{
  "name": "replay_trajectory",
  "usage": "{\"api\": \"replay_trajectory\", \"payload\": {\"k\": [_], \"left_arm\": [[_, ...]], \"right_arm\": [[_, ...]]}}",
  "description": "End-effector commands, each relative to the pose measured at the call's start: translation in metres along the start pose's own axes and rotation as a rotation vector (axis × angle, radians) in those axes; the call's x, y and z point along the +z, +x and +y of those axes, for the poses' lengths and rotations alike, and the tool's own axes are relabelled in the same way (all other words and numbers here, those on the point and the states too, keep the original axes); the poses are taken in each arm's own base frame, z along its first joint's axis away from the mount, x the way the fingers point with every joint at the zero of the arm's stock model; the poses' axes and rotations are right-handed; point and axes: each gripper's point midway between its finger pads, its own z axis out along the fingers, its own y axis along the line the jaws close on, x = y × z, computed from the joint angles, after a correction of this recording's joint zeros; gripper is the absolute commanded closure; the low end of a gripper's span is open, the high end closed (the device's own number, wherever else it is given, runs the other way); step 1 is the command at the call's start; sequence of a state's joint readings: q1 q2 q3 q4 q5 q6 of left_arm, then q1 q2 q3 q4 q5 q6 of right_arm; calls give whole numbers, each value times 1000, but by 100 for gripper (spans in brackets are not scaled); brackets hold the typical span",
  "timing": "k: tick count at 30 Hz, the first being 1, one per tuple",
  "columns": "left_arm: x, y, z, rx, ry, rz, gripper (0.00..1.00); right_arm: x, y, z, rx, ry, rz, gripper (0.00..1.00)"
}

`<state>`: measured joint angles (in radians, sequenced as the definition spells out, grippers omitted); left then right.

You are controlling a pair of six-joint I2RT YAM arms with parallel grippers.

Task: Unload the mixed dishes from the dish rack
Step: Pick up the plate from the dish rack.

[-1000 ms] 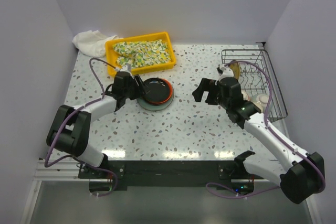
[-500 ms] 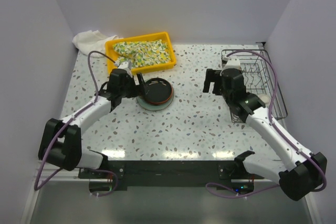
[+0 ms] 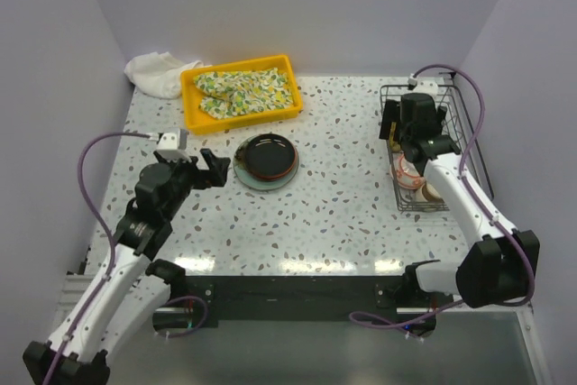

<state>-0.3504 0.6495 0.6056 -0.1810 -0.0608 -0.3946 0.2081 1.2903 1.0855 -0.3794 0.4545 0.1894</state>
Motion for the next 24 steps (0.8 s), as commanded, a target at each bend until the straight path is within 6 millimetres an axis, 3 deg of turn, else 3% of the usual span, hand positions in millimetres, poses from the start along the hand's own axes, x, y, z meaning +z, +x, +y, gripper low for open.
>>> {"api": "replay_trajectory", "payload": {"k": [1, 3, 9, 16, 24], "left_arm": [[-28, -2, 22, 45, -79, -87, 0], [-42, -10, 25, 54, -86, -136, 0], [-63, -11, 35, 57, -117, -190, 0], [-57, -13, 34, 88, -111, -193, 0], [-52, -10, 34, 101, -96, -175, 0]], "right_arm": [[22, -30, -11, 5, 35, -55, 5], [33, -31, -19, 17, 51, -48, 9], [64, -25, -17, 42, 8, -10, 20], [87, -16, -12, 26, 4, 37, 44], [112, -3, -8, 26, 32, 73, 57]]}}
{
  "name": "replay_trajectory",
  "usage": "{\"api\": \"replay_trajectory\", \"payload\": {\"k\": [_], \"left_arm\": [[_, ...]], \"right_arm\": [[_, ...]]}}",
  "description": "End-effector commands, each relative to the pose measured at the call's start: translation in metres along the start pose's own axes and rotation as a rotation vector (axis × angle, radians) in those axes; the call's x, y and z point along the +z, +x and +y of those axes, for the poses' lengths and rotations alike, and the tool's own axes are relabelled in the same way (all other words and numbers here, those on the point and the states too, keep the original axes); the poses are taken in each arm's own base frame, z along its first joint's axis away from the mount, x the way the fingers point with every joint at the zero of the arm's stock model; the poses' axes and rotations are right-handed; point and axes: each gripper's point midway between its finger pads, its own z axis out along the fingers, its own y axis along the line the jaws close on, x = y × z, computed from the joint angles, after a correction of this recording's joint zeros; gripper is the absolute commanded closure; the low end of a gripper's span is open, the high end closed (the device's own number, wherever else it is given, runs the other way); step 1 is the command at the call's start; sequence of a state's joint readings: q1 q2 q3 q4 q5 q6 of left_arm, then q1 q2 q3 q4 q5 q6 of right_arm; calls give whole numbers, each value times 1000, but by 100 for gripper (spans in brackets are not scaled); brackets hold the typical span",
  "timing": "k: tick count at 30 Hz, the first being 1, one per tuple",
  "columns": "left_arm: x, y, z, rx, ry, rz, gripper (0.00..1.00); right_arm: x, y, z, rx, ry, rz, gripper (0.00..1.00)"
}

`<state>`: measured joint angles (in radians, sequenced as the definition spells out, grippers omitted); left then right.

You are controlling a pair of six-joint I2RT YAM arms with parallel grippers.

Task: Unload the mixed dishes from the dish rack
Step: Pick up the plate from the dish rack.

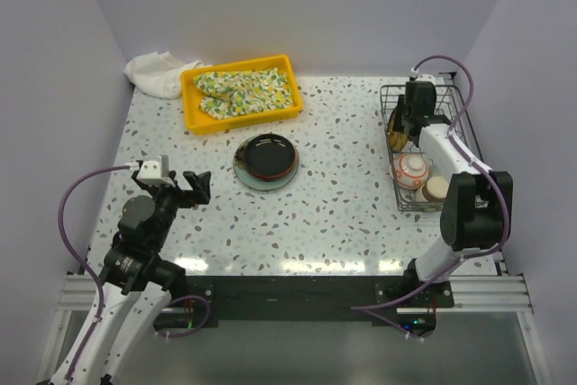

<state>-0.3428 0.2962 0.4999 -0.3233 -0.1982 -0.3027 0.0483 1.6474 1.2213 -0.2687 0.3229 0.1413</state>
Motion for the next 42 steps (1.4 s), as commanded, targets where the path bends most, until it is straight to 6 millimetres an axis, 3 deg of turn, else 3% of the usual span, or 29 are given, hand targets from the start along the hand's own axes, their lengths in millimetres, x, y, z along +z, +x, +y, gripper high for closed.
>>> {"api": "replay_trajectory", "payload": {"k": [1, 5, 6, 12, 24, 34, 42], "left_arm": [[2, -11, -1, 21, 14, -38, 0], [4, -11, 3, 23, 5, -38, 0], [4, -11, 2, 23, 9, -39, 0], [4, -11, 4, 25, 5, -40, 0], [6, -8, 5, 24, 2, -32, 0], [22, -1, -9, -49, 59, -4, 0], [45, -3, -34, -112, 146, 48, 0]], "right_arm": [[8, -24, 1, 23, 19, -63, 60], [10, -25, 1, 11, 32, -68, 73], [10, -26, 0, 7, 36, -70, 81], [-9, -40, -4, -14, 94, -128, 100], [-59, -80, -7, -90, 165, -248, 100], [-108, -85, -9, -110, 139, -309, 100], [-149, -88, 11, -26, -51, -372, 100]]}}
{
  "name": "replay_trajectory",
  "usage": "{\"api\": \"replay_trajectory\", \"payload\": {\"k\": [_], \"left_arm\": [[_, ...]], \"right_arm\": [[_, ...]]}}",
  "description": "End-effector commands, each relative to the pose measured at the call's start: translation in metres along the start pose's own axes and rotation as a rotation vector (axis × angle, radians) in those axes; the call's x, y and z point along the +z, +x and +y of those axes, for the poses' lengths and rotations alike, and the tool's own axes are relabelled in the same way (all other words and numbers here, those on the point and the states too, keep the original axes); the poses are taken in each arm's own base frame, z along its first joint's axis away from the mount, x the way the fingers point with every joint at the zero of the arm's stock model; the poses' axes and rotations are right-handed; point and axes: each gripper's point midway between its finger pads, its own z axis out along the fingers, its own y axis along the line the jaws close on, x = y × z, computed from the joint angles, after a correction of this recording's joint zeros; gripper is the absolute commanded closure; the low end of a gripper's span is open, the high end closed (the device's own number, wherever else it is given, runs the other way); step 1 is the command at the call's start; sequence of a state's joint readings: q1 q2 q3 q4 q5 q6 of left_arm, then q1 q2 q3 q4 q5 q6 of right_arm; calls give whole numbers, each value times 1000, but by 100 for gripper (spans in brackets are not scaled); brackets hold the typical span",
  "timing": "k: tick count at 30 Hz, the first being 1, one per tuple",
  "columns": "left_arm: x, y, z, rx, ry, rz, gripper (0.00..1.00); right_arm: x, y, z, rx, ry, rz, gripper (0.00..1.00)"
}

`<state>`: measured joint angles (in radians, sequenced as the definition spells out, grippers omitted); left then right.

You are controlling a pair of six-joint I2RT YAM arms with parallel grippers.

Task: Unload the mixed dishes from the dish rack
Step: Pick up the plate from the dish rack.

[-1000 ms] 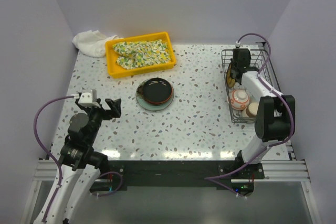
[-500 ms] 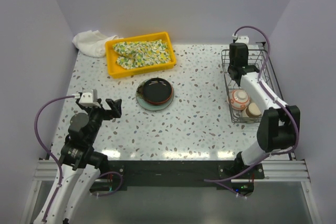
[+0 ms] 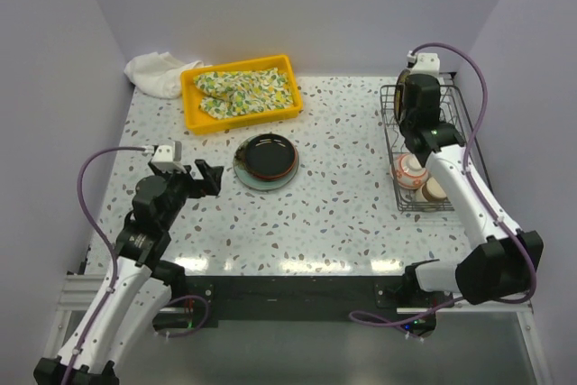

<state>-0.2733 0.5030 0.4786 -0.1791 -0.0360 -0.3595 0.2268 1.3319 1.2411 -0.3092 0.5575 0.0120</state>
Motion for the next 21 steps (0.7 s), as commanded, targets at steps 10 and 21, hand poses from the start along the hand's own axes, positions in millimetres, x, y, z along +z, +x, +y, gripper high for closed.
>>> {"api": "replay_trajectory", "payload": {"k": [10, 21], "left_arm": [[48, -24, -48, -67, 155, 41, 0], [81, -7, -103, -92, 245, 152, 0]], "right_arm": [[-61, 4, 84, 312, -520, 10, 100], [-96, 43, 156, 564, -869, 168, 100]]}}
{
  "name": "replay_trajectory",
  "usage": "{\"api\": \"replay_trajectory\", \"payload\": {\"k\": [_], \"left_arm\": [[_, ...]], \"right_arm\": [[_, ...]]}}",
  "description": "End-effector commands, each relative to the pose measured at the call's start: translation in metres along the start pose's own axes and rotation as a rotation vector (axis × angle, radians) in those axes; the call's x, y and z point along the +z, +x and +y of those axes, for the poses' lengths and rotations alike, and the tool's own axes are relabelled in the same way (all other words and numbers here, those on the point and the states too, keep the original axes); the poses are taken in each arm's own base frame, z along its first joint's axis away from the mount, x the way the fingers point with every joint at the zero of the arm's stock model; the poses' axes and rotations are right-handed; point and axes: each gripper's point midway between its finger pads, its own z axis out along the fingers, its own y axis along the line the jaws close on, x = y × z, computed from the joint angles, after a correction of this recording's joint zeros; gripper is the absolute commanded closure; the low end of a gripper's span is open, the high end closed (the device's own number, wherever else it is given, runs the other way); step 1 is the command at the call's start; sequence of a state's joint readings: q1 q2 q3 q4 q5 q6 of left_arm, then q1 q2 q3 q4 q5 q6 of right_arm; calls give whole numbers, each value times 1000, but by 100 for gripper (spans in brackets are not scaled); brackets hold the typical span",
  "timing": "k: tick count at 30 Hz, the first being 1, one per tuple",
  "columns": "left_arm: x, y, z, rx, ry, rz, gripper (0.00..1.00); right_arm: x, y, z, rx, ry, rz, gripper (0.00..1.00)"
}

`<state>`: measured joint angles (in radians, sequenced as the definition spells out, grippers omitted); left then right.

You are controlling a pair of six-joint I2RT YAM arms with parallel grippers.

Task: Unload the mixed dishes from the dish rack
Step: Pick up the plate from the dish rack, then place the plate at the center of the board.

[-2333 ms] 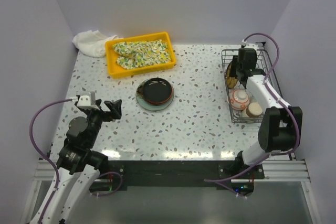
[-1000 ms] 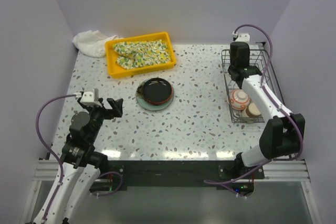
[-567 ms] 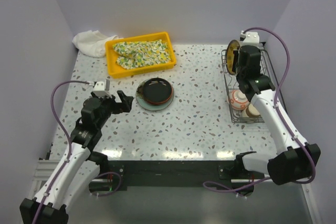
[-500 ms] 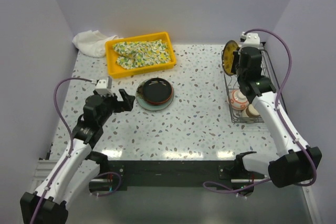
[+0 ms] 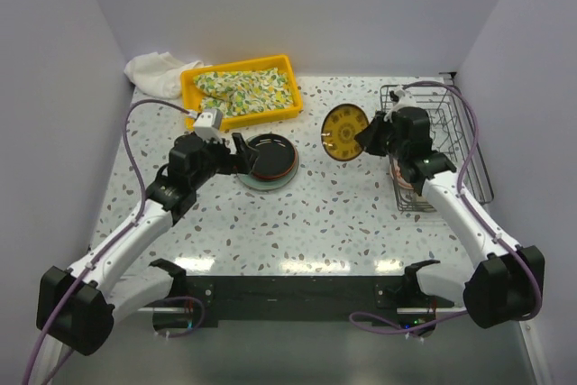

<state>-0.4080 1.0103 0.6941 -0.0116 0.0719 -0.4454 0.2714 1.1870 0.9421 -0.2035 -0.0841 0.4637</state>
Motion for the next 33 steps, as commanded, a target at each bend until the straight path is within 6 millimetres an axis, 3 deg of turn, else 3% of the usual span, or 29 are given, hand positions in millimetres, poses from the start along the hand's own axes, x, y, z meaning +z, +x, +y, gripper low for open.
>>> {"api": "replay_trajectory", "payload": {"k": [1, 2, 3, 9, 15, 26, 33], "left_arm": [[14, -19, -35, -39, 88, -50, 0], [16, -17, -40, -48, 102, -47, 0], [19, -13, -42, -71, 106, -33, 0], [30, -10, -54, -101, 118, -26, 2], [36, -2, -64, -139, 145, -12, 7], [43, 29, -72, -234, 202, 63, 26], [46, 37, -78, -281, 234, 87, 39]], "right_arm": [[-5, 1, 53, 163, -250, -14, 100], [-4, -1, 59, 174, -282, -25, 100], [-4, 11, 64, 186, -306, 6, 100], [-7, 39, 84, 251, -388, 62, 100], [-11, 56, 96, 320, -449, 89, 100], [-13, 61, 109, 386, -516, 110, 100], [-13, 63, 112, 389, -527, 118, 100]]}}
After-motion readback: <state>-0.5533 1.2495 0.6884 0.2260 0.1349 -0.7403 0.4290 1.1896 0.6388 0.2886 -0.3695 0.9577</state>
